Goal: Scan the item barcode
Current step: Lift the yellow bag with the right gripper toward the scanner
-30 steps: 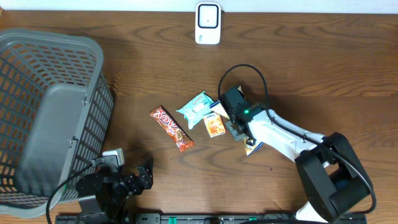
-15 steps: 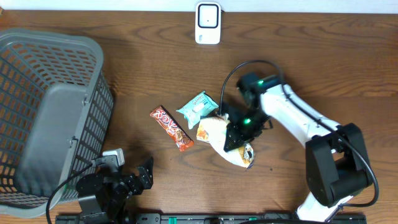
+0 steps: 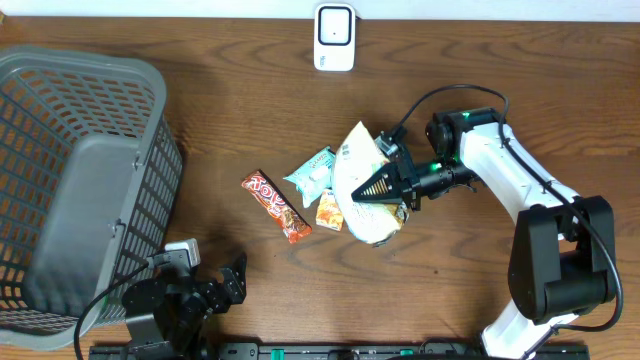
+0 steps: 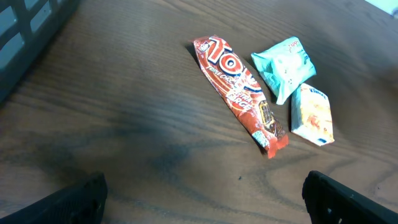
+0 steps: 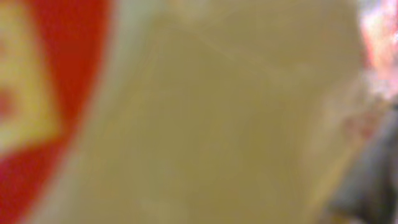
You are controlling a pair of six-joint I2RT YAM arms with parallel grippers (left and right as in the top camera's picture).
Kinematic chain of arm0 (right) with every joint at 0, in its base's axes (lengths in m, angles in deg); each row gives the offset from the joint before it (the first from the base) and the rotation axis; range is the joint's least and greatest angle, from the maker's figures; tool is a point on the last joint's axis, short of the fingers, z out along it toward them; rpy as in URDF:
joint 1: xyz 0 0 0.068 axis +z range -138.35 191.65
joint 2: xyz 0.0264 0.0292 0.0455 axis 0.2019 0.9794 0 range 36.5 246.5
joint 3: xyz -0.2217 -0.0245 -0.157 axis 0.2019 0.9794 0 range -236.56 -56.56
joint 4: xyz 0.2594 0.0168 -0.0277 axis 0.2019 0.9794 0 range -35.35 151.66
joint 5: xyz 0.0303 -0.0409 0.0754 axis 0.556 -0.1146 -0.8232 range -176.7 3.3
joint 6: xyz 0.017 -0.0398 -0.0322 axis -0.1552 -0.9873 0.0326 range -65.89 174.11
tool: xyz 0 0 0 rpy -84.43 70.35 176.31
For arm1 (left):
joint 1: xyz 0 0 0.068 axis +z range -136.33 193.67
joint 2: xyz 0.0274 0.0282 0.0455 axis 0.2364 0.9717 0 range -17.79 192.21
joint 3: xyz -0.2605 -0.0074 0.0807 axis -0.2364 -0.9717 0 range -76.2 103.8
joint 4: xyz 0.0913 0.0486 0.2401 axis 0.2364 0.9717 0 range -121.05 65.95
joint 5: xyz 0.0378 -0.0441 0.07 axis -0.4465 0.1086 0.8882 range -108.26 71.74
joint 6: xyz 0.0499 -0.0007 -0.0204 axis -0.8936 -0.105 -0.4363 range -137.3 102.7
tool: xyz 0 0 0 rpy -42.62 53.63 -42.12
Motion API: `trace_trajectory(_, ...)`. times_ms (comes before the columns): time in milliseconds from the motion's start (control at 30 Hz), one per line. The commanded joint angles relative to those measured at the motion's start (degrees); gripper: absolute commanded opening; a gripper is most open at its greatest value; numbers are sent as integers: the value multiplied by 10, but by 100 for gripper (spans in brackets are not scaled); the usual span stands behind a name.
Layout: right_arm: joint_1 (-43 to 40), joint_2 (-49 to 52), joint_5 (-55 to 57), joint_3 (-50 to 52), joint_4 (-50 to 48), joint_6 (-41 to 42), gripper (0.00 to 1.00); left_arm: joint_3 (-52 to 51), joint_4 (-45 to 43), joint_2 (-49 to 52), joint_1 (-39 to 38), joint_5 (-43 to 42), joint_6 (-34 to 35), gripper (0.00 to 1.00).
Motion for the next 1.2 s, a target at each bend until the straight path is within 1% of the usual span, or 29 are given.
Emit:
trace_trajectory(0, -1, 0, -17, -11, -4, -269, 1, -1, 1, -1, 1, 3, 1, 98)
trace_trajectory(67, 0, 0, -5, -8, 12, -393, 1, -1, 1, -1, 1, 3, 1, 98)
trace_trajectory(133, 4, 0, -15, -4, 28, -485, 1, -1, 1, -1, 1, 3, 1, 98)
trace_trajectory(233, 13, 0, -46, -2, 33, -536, 1, -1, 1, -1, 1, 3, 1, 98)
trace_trajectory(333, 24, 0, -66, -2, 32, -551, 1, -1, 1, -1, 1, 3, 1, 98)
trace_trajectory(467, 28, 0, -46, -2, 32, -552, 1, -1, 1, -1, 1, 3, 1, 98)
trace_trajectory(600, 30, 0, 40, -2, 9, -551, 1, -1, 1, -1, 1, 3, 1, 98)
trace_trajectory(633, 30, 0, 80, -2, 2, -549, 1, -1, 1, -1, 1, 3, 1, 98)
trace_trajectory(733, 28, 0, 93, -4, -15, -548, 1, -1, 1, -1, 1, 3, 1, 98)
trace_trajectory(800, 24, 0, 119, -13, -47, -544, 1, -1, 1, -1, 1, 3, 1, 98)
trace_trajectory(833, 21, 0, 140, -16, -68, -527, 2, -1, 1, -1, 1, 3, 1, 98)
trace_trajectory(867, 17, 0, 174, -18, -106, -482, 2, -1, 1, -1, 1, 3, 1, 98)
trace_trajectory(933, 14, 0, 263, -18, -199, -342, 2, -1, 1, -1, 1, 3, 1, 98)
trace_trajectory(967, 14, 0, 344, -18, -257, -249, 1, -1, 1, -1, 1, 3, 1, 98)
trace_trajectory(1000, 17, 0, 412, -18, -302, -179, 1, -1, 1, -1, 1, 3, 1, 98)
trace_trajectory(1100, 30, 0, 546, -18, -400, -82, 1, -1, 1, -1, 1, 3, 1, 98)
trace_trajectory(1167, 37, 0, 610, -18, -447, -52, 1, -1, 1, -1, 1, 3, 1, 98)
